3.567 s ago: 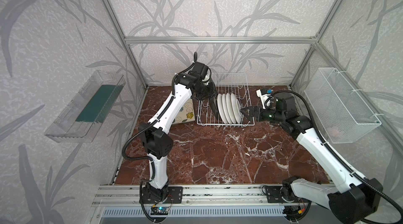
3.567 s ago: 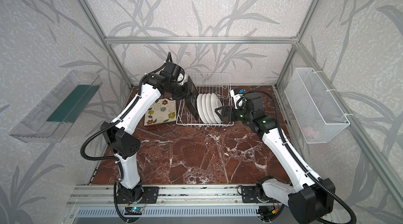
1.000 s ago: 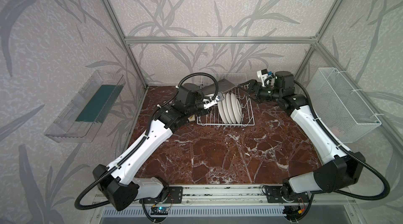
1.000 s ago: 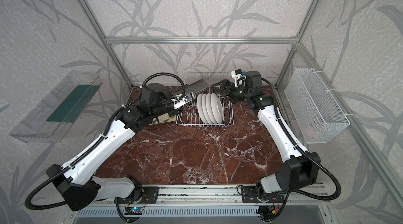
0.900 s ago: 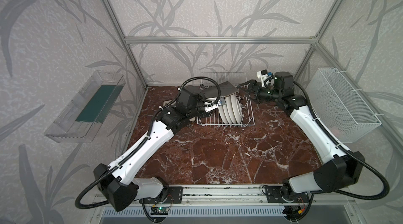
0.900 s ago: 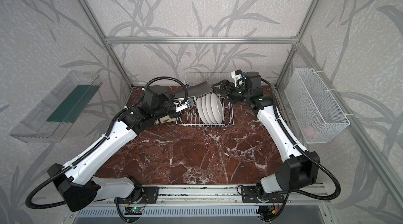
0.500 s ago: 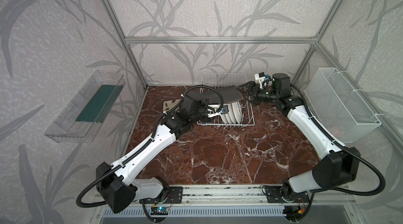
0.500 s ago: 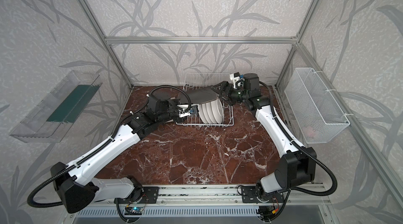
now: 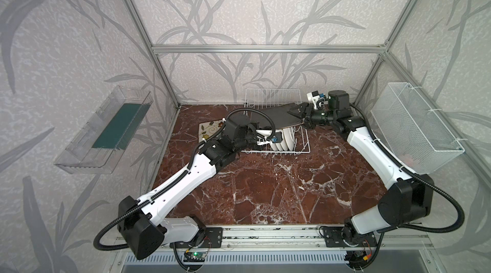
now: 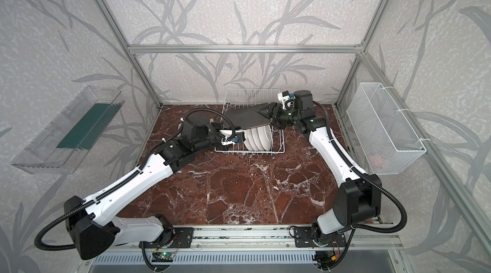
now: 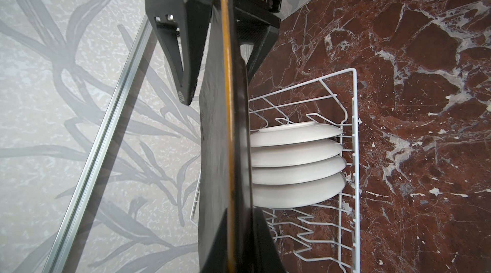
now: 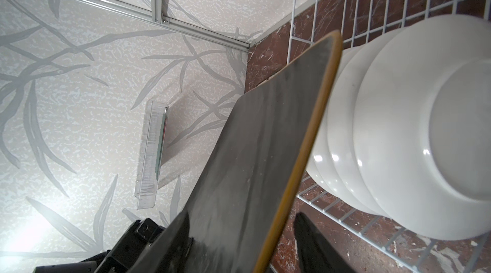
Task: Unload the plates from the dish rack
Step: 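Tilt the dark plate toward the right gripper while the right gripper reaches for it, then close the right gripper on the dark plate's rim while the left gripper lets go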
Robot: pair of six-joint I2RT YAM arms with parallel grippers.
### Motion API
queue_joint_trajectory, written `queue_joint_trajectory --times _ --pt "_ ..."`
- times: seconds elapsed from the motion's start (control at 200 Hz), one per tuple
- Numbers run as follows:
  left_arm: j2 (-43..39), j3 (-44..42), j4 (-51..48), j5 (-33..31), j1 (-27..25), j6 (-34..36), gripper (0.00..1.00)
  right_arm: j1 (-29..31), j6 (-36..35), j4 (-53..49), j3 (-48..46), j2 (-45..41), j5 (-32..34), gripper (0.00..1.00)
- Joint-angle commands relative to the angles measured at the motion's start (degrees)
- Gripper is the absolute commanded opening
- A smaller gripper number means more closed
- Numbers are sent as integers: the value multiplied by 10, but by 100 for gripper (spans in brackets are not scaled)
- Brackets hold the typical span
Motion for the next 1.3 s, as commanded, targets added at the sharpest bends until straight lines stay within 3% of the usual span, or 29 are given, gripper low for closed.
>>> queue_joint_trajectory --times 0.0,0.165,0.4,0.755,0.925,1.03,1.07,1.13,1.17,1.294 --pt "-47 11 118 10 -3 42 0 -2 2 -9 11 10 -24 59" --pt "-49 2 118 9 -3 78 0 -3 -5 -13 8 15 -30 47" --pt "-46 -21 153 3 -3 85 0 0 -6 -13 3 21 -44 42" --pt "-45 -32 168 -11 -3 76 0 0 -5 4 1 19 -63 16" --pt "-40 -33 167 -19 -3 67 6 0 18 47 -14 12 -66 0" --pt "-37 -33 166 -23 -3 57 8 -1 32 70 -23 8 -62 0" --pt "-35 -34 167 -26 -2 52 16 -1 36 78 -25 5 -60 0" --pt "-31 -34 167 -29 -2 38 46 -2 46 91 -29 0 -55 0" --pt "-31 -37 169 -31 -2 28 59 -3 57 105 -34 -3 -54 0" --pt "-29 -41 165 -33 0 18 77 -20 118 182 -55 -5 -65 0"
